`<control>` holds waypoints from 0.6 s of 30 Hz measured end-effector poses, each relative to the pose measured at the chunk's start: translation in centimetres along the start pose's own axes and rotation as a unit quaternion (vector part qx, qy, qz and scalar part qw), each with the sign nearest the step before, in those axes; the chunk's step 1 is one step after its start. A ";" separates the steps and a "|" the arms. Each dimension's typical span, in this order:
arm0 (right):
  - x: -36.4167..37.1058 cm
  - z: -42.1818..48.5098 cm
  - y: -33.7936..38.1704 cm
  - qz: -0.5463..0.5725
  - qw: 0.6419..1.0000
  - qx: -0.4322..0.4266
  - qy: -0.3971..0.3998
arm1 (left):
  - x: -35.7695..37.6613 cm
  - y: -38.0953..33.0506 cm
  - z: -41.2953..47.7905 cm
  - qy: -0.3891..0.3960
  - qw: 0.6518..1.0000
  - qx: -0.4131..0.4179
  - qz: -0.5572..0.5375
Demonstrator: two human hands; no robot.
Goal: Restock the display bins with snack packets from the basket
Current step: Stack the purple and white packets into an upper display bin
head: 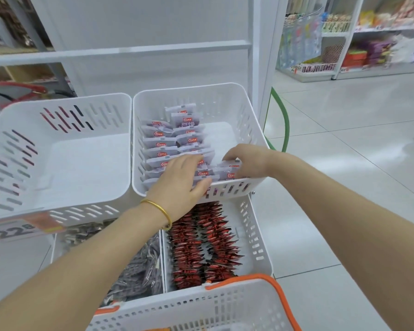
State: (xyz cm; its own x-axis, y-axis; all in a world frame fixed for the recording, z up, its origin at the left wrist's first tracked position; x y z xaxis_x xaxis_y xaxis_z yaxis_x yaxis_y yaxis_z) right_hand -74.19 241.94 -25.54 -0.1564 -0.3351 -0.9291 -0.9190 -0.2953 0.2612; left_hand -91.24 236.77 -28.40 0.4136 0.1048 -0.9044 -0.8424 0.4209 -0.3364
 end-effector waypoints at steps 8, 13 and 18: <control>-0.4 -3.2 0.8 0.099 0.991 -0.006 -0.093 | -0.7 0.1 0.0 -0.026 0.999 0.020 0.002; 3.8 -11.1 3.5 0.282 0.935 -0.061 -0.204 | -0.9 -1.9 -7.5 -0.065 0.995 0.070 -0.020; 16.9 -17.7 5.1 0.440 0.893 -0.025 -0.086 | 2.9 -2.5 -20.0 0.065 0.996 0.020 -0.049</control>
State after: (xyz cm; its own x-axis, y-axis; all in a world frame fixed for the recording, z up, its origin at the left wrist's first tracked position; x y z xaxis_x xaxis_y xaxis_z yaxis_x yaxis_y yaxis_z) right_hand -75.13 218.98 -35.31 -0.8681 -0.3155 -0.3832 -0.3957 -0.0262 0.9180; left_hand -94.85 218.05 -35.39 0.4426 -0.0557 -0.8950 -0.7844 0.4595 -0.4165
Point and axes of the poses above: each hand's wrist, its own z-axis towards the middle knuckle, its own x-axis out of the palm, y = z × x, the point moved 2 cm from there along z, towards the middle knuckle, and after that the axes turned 2 degrees about y, right-handed, at the moved point
